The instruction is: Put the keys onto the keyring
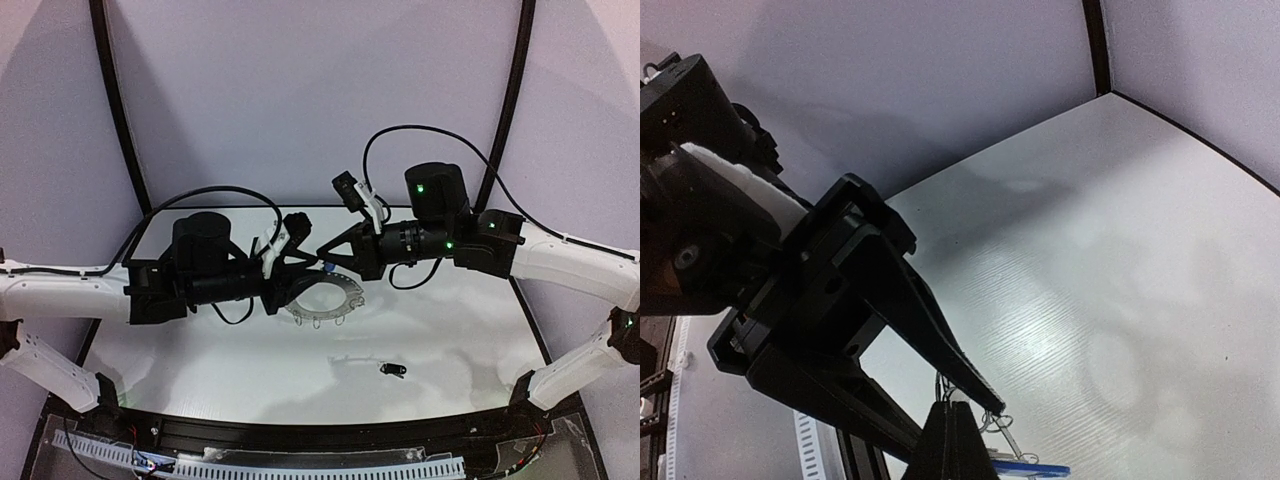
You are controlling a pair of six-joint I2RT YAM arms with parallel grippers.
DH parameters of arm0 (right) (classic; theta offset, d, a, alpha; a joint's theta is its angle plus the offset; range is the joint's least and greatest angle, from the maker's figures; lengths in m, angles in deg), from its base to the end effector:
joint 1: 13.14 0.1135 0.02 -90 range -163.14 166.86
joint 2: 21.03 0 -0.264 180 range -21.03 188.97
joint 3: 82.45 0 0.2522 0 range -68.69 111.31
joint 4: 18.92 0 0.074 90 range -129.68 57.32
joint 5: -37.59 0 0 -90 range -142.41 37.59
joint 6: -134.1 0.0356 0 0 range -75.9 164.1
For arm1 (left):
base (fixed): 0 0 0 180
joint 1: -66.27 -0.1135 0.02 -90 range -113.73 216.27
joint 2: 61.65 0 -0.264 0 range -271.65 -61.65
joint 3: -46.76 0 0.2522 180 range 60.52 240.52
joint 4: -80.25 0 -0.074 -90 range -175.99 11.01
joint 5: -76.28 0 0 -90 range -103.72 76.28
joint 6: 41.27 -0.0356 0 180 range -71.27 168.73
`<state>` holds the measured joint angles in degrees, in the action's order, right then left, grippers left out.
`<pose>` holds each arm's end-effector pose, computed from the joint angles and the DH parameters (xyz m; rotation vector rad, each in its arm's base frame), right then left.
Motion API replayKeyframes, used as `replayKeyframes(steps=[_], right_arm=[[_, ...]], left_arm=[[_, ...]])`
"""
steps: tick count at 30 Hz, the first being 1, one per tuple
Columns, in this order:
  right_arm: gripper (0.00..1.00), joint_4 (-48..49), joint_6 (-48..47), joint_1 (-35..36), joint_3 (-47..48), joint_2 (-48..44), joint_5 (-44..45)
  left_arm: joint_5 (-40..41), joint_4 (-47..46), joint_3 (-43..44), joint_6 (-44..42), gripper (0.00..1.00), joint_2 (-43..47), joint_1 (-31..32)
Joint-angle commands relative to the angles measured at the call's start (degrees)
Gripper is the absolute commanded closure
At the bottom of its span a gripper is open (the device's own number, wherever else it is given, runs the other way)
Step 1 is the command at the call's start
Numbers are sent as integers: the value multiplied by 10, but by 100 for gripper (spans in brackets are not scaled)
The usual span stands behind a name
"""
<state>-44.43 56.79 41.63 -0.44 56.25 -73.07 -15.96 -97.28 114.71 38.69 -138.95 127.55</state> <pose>0.1706 0.2634 0.3537 -0.9838 1.8340 1.1043 0.1516 -0.2796 0.3076 1.0891 1.4680 -0.6742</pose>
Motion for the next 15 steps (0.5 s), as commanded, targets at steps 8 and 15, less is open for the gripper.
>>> replayKeyframes(steps=[8,15], right_arm=[[100,0,1,7,11,-16,4],[100,-10,2,7,17,-14,22]], left_arm=[[12,-12,-10,-8,98,23,-1],[-40,-6,-9,-20,99,23,-1]])
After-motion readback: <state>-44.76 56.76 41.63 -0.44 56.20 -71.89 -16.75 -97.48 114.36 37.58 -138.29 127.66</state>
